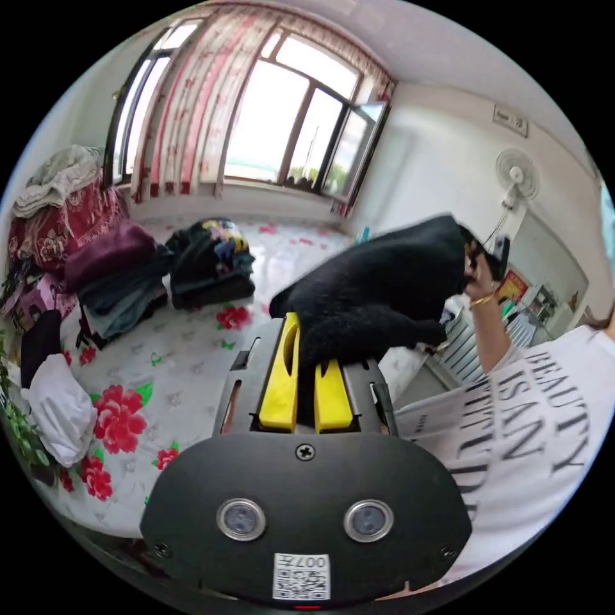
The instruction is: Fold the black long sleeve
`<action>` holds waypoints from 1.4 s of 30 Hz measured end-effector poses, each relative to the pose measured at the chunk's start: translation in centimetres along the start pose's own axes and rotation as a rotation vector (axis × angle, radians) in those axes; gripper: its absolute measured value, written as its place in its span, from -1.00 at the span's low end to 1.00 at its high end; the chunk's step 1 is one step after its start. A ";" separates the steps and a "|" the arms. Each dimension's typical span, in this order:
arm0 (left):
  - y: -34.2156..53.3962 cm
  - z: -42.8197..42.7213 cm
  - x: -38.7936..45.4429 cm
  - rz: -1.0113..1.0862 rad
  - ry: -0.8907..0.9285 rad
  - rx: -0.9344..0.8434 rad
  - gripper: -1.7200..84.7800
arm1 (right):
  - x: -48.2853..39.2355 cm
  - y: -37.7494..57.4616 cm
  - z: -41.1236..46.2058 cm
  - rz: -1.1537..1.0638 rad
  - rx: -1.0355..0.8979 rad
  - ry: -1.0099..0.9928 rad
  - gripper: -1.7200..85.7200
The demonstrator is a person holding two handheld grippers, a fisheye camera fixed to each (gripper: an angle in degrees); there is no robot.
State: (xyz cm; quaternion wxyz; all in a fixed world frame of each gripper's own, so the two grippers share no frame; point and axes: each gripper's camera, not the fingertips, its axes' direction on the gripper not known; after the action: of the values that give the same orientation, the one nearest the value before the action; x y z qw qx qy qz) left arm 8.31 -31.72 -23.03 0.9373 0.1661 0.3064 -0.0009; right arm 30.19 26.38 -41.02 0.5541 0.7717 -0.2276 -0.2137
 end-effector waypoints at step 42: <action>12.2 24.9 -28.3 -0.316 -0.856 -0.897 -0.85 | 39.4 19.7 21.8 0.144 -1.185 0.488 -0.83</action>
State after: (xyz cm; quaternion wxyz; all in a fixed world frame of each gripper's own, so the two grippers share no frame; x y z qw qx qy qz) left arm 0.84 -30.78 15.86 0.9437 -0.3048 -0.1036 -0.0769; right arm 47.01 -18.87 -31.74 0.9351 0.3441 0.0103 -0.0835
